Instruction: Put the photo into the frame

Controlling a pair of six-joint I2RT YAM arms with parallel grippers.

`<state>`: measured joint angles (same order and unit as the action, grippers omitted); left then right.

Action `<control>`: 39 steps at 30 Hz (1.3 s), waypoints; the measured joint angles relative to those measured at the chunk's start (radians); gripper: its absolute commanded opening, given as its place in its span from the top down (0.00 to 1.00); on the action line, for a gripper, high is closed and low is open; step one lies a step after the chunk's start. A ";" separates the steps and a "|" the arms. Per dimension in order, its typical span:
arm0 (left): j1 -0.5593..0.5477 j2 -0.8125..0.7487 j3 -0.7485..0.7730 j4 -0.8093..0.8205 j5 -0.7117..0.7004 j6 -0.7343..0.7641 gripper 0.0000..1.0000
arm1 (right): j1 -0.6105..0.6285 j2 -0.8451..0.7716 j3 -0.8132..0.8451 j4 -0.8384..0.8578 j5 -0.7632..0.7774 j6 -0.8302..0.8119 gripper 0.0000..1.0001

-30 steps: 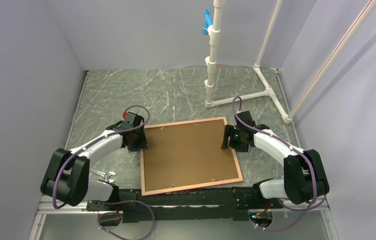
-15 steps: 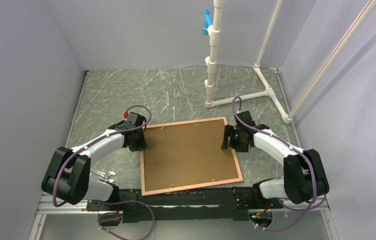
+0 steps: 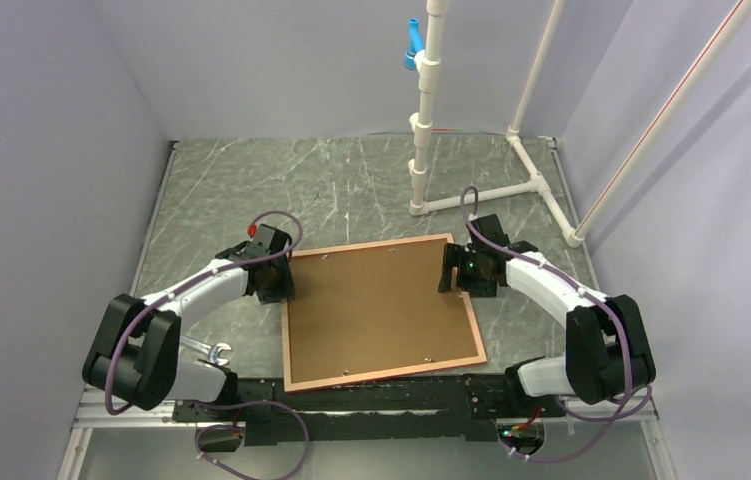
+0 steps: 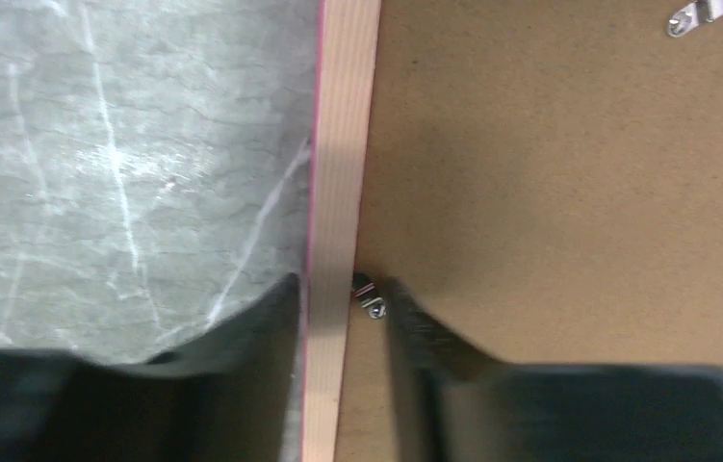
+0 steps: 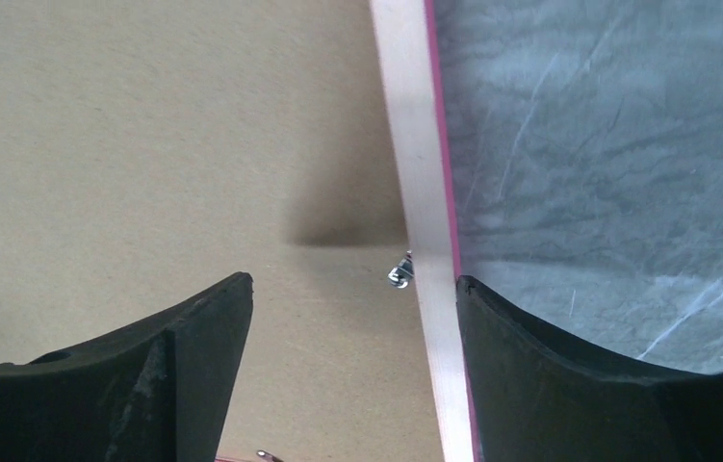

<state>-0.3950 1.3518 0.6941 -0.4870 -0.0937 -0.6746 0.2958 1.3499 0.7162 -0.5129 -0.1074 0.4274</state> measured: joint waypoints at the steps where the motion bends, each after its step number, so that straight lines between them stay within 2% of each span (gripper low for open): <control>1: 0.000 -0.001 0.000 0.000 0.003 0.000 0.38 | 0.000 0.000 0.011 -0.004 0.001 -0.008 0.17; 4: 0.001 -0.014 0.000 -0.001 0.037 -0.001 0.32 | 0.000 0.000 0.052 -0.010 0.000 -0.028 0.14; 11: 0.001 -0.061 0.000 -0.035 0.047 -0.001 0.33 | 0.041 0.014 0.178 -0.013 0.027 -0.075 0.12; 18: 0.001 -0.077 -0.011 -0.063 0.020 0.000 0.46 | 0.178 0.167 0.323 0.000 0.145 -0.114 0.12; 25: 0.001 -0.031 -0.021 -0.057 0.021 0.004 0.60 | 0.280 0.303 0.377 0.060 0.270 -0.146 0.10; 32: 0.001 -0.013 -0.013 -0.048 0.040 0.010 0.67 | 0.287 0.320 0.377 0.185 0.325 -0.165 0.05; 39: 0.001 -0.005 -0.007 -0.053 0.046 0.016 0.70 | 0.288 0.387 0.377 0.294 0.315 -0.216 0.05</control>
<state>-0.3939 1.3464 0.6872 -0.5396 -0.0475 -0.6590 0.5842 1.7370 1.0931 -0.2184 0.2077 0.2119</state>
